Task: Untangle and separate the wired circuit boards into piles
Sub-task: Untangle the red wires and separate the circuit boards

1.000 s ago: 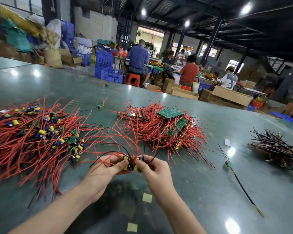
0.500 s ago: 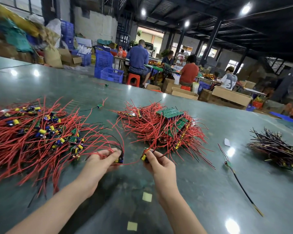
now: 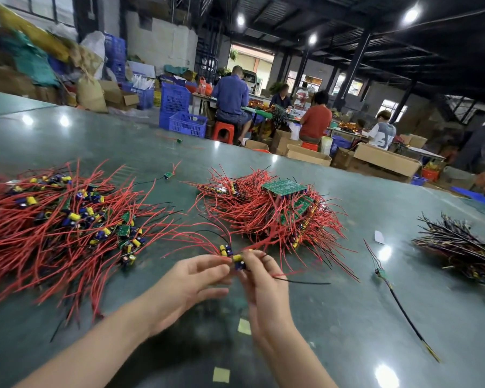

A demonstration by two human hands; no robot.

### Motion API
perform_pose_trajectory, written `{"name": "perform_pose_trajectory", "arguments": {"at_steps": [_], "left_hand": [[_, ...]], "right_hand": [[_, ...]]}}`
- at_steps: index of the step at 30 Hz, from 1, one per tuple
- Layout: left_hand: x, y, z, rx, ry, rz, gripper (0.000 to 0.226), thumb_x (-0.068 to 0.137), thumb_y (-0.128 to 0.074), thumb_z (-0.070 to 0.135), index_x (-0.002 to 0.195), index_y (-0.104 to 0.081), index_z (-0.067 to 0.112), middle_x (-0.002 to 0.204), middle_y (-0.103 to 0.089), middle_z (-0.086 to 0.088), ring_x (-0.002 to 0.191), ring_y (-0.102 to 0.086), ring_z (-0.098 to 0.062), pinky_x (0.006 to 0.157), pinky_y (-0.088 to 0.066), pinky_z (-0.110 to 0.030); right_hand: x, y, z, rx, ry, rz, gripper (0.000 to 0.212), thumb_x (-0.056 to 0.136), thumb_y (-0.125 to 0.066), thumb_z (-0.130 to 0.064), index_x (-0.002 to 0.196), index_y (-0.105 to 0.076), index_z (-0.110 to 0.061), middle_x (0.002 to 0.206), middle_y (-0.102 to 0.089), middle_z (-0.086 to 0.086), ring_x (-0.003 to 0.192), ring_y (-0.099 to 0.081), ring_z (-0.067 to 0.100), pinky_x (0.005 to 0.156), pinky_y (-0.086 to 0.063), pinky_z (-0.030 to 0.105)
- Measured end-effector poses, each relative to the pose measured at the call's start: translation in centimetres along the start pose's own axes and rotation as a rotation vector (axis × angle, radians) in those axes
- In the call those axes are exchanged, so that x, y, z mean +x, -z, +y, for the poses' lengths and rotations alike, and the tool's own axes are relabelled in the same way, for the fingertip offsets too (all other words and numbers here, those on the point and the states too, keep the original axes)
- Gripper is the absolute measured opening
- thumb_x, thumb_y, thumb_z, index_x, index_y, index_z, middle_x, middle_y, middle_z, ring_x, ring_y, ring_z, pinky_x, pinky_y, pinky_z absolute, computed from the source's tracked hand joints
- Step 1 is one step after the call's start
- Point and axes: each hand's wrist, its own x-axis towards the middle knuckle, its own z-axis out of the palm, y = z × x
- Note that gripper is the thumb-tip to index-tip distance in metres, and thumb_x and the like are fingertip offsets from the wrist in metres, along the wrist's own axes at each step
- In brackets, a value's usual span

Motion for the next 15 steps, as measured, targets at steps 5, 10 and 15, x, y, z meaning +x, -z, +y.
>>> {"name": "perform_pose_trajectory", "arguments": {"at_steps": [5, 10, 15], "left_hand": [[0.2, -0.5, -0.1, -0.105, -0.125, 0.103, 0.031, 0.061, -0.073, 0.015, 0.088, -0.066, 0.003, 0.092, -0.072, -0.016, 0.079, -0.070, -0.018, 0.068, -0.058, -0.025], [0.4, 0.7, 1.3, -0.333, -0.059, 0.131, 0.022, 0.069, -0.062, 0.010, 0.090, -0.063, 0.005, 0.080, -0.072, -0.011, 0.063, -0.068, -0.016, 0.061, -0.059, -0.028], [0.0, 0.8, 1.2, -0.138, -0.038, 0.071, 0.017, 0.069, -0.065, 0.010, 0.082, -0.071, 0.004, 0.081, -0.072, -0.014, 0.064, -0.068, -0.015, 0.062, -0.058, -0.026]], "right_hand": [[-1.1, -0.2, 0.7, -0.345, 0.189, -0.217, 0.020, 0.080, -0.067, 0.005, 0.092, -0.057, -0.008, 0.079, -0.063, -0.001, 0.070, -0.059, 0.005, 0.068, -0.047, 0.015], [-0.7, -0.1, 0.2, -0.441, 0.212, -0.452, 0.055, 0.070, -0.043, 0.020, 0.116, -0.055, -0.008, 0.100, -0.070, -0.006, 0.092, -0.066, 0.008, 0.084, -0.049, 0.020], [-0.2, -0.3, -0.2, -0.181, -0.027, -0.314, 0.020, 0.087, -0.051, 0.006, 0.092, -0.066, -0.006, 0.080, -0.072, 0.006, 0.068, -0.067, 0.015, 0.065, -0.054, 0.022]]}}
